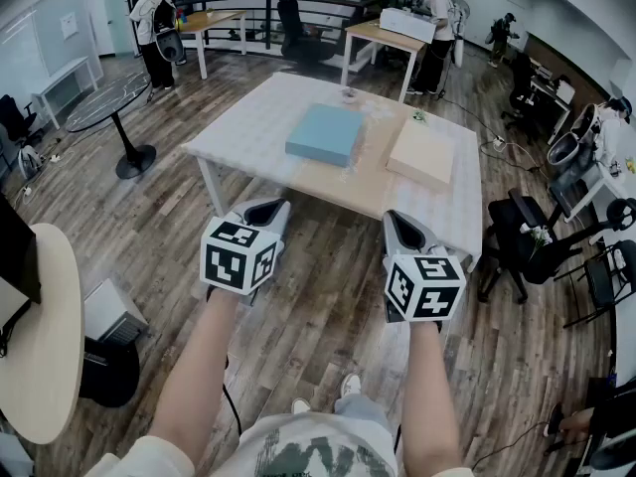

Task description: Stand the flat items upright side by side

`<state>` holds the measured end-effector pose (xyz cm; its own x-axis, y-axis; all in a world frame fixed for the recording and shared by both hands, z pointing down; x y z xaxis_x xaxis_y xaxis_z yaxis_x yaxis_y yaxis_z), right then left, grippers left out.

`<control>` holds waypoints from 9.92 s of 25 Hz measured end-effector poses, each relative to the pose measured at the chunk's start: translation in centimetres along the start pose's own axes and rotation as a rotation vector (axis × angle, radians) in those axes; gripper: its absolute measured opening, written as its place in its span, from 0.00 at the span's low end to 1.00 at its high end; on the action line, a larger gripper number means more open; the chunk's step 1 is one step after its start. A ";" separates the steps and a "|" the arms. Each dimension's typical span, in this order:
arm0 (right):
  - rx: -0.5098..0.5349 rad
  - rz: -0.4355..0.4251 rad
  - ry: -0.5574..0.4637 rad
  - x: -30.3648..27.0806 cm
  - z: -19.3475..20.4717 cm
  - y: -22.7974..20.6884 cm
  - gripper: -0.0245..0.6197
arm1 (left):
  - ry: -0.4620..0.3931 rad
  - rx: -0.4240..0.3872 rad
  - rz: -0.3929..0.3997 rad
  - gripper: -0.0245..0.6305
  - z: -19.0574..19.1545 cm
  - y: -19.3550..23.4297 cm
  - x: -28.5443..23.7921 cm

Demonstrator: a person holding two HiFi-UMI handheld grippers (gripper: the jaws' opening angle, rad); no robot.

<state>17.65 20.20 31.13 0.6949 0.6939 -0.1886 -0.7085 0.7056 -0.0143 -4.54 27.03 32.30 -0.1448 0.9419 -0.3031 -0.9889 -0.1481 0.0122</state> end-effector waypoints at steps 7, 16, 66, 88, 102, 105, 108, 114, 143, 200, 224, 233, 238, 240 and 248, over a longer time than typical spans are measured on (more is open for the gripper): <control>-0.015 0.023 -0.006 -1.2 0.2 -0.4 0.04 | 0.018 0.001 -0.005 0.04 0.2 1.0 -1.1; -0.065 -0.017 0.002 -5.2 0.3 -2.1 0.22 | 0.031 0.006 -0.015 0.16 -0.5 3.3 -4.5; -0.088 -0.187 0.177 -36.3 0.2 -18.2 0.55 | 0.144 0.065 -0.039 0.45 -5.8 19.0 -34.6; -0.240 -0.019 0.389 -56.7 5.6 -21.6 0.55 | 0.347 0.143 0.216 0.45 -2.2 35.2 -53.9; -0.414 0.062 0.555 -63.5 10.7 -24.9 0.60 | 0.498 0.270 0.433 0.46 2.2 38.6 -63.2; -0.457 0.069 0.585 -64.2 11.7 -25.5 0.62 | 0.517 0.321 0.469 0.46 3.1 38.7 -64.4; -0.500 0.059 0.602 -64.7 12.4 -26.0 0.63 | 0.541 0.342 0.504 0.46 3.8 38.6 -65.4; -0.580 0.013 0.621 -65.5 12.9 -26.4 0.64 | 0.581 0.406 0.588 0.46 4.4 38.6 -66.6; -0.193 0.040 0.303 -61.1 -0.9 -24.9 0.55 | 0.225 0.161 0.389 0.41 -10.4 36.2 -59.0; 0.058 -0.700 0.169 -53.9 -0.7 -19.2 0.78 | 0.065 0.147 -0.095 0.43 -6.4 27.5 -40.8; 0.169 -0.377 0.068 -50.7 -0.2 -18.1 0.58 | 0.082 0.123 0.009 0.43 -6.5 26.6 -42.6; 0.178 -0.090 0.024 -49.4 -0.1 -17.2 0.56 | 0.087 0.097 0.172 0.43 -6.4 27.4 -44.1; 0.155 0.098 0.011 -48.9 0.2 -16.7 0.56 | 0.097 0.077 0.275 0.43 -6.7 27.7 -45.7; 0.134 0.178 0.006 -48.9 0.4 -16.5 0.56 | 0.099 0.067 0.315 0.43 -6.7 27.8 -46.5; 0.118 0.461 -0.036 -50.2 0.0 -14.2 0.55 | 0.104 0.021 0.439 0.43 -7.1 28.6 -48.0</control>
<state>-7.20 -24.69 40.84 0.3167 0.9415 -0.1151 -0.9266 0.3331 0.1748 -25.67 -24.59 40.48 -0.5481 0.7554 -0.3592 -0.8349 -0.5201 0.1802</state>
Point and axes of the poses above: the fingertips, and each gripper's own axes: x backward along the fingers, y to its left, z out of its underside, the point moved 6 cm from there along x, backward along the fingers, and after that the axes turned 1 degree about y, right-handed, at the moved point
